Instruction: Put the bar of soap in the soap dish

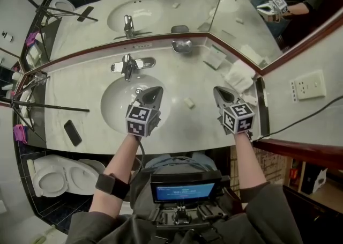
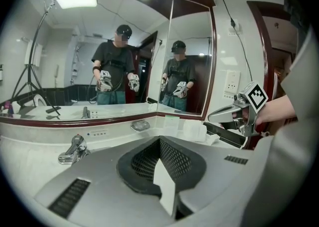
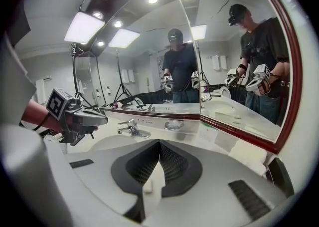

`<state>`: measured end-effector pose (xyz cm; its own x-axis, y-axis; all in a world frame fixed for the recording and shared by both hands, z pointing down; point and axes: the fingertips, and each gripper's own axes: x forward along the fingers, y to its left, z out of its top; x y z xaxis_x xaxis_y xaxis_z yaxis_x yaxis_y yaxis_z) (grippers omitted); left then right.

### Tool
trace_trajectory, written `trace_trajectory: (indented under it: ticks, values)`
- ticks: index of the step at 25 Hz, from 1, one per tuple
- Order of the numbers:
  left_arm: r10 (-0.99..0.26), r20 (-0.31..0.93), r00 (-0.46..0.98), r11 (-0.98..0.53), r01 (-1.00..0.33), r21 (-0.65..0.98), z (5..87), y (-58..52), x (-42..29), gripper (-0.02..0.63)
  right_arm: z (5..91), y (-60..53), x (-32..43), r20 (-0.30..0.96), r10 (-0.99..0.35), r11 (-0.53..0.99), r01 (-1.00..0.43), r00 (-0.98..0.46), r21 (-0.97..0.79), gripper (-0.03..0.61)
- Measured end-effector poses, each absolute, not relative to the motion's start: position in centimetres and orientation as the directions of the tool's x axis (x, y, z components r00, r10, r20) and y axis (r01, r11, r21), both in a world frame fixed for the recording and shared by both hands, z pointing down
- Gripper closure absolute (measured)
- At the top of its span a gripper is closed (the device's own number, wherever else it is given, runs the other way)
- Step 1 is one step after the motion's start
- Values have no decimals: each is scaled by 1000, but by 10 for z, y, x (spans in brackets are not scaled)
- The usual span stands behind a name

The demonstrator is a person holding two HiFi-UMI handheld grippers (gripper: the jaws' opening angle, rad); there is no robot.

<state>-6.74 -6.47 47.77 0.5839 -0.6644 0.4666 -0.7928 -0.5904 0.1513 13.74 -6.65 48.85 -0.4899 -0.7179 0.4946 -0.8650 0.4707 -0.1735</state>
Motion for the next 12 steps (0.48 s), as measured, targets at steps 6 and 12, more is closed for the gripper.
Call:
trace_trajectory:
  ticks: [6,12]
  values:
    - [-664,462,588,-580,-795,177,482,-59,-67,611,497,-63,149,504,-720,454,-873,-477,-179,560]
    - [-668,482,566,-558,-810,177,487,-59,-74,609,496,-67,146,507,-713,463,-868,-485,-180,560]
